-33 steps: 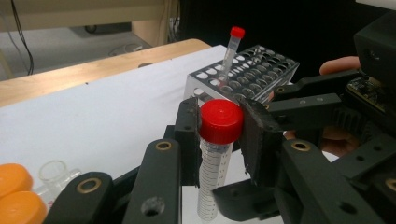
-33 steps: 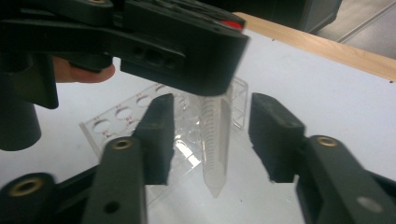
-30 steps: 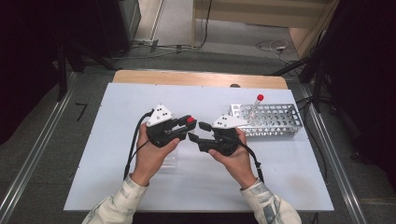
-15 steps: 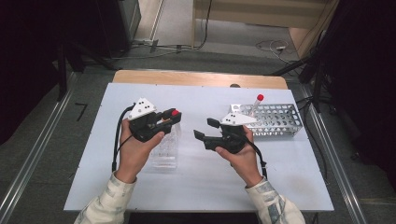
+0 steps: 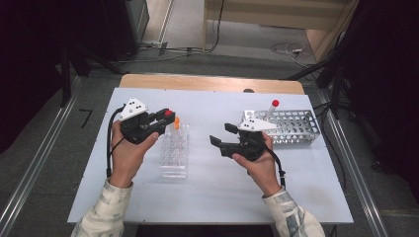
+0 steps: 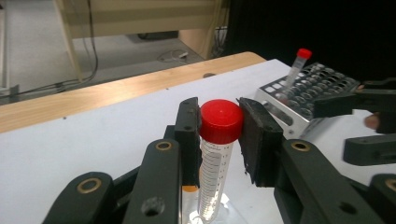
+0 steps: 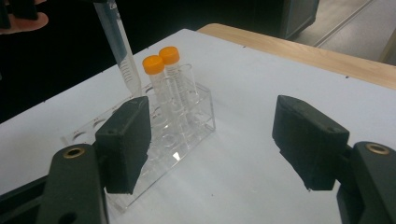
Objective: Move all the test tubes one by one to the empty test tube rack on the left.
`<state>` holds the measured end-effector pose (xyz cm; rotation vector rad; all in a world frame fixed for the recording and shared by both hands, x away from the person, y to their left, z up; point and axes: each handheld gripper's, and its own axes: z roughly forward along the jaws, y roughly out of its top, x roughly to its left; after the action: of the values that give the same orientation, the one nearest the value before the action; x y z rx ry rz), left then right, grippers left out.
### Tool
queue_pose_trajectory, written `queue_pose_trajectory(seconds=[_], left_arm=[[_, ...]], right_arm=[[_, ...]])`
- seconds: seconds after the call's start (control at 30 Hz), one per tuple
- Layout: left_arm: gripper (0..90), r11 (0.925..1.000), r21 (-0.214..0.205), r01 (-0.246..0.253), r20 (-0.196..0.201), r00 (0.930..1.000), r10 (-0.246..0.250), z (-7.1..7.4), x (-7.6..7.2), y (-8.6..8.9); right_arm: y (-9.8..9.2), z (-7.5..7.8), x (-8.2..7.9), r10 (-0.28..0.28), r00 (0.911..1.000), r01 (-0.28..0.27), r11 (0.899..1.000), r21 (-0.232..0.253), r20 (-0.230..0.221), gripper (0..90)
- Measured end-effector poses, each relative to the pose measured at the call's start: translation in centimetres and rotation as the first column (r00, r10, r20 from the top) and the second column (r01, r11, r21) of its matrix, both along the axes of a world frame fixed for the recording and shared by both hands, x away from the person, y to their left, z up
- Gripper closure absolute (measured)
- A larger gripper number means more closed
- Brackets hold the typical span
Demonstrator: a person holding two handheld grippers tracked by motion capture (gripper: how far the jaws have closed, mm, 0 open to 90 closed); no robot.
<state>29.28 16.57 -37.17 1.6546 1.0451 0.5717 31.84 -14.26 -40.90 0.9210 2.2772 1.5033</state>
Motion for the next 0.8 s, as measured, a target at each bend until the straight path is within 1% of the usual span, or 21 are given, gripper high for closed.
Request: queue_pose_trajectory(seconds=[0.13, 0.23, 0.37, 0.43, 0.6, 0.8], left_arm=[[70.7, 0.9995, 0.003, -0.032, 0.005, 0.9995, 0.032, -0.1, 0.4, 0.6], [70.7, 0.9985, 0.009, -0.053, 0.022, 0.9984, 0.053, -0.4, 0.8, 1.0], [70.7, 0.9966, 0.016, -0.081, 0.032, 0.9963, 0.08, -0.6, 1.4, 1.3], [70.7, 0.9958, 0.01, -0.091, 0.039, 0.9951, 0.09, -0.7, 1.7, 1.3], [70.7, 0.9948, 0.003, -0.101, 0.05, 0.9936, 0.101, -1.0, 2.4, 1.3], [70.7, 0.9939, 0.023, -0.108, 0.049, 0.9931, 0.107, -1.8, 3.1, 1.0]], right_arm=[[-0.1, 0.0, 0.1, -0.002, 1.0, 0.002, 1.0, -0.001, 0.003, 27.0], [-0.2, 0.0, 0.1, -0.003, 1.0, 0.003, 1.0, -0.002, 0.004, 27.1], [-0.2, 0.0, 0.0, -0.007, 1.0, 0.007, 1.0, -0.006, 0.005, 27.1], [-0.3, 0.0, 0.0, -0.011, 0.9999, 0.011, 1.0, -0.002, 0.002, 27.2], [-0.6, 0.0, 0.1, -0.017, 0.9999, 0.017, 1.0, 0.002, 0.003, 27.3], [-0.7, 0.0, 0.2, -0.023, 0.9997, 0.023, 1.0, 0.005, 0.001, 27.4]])
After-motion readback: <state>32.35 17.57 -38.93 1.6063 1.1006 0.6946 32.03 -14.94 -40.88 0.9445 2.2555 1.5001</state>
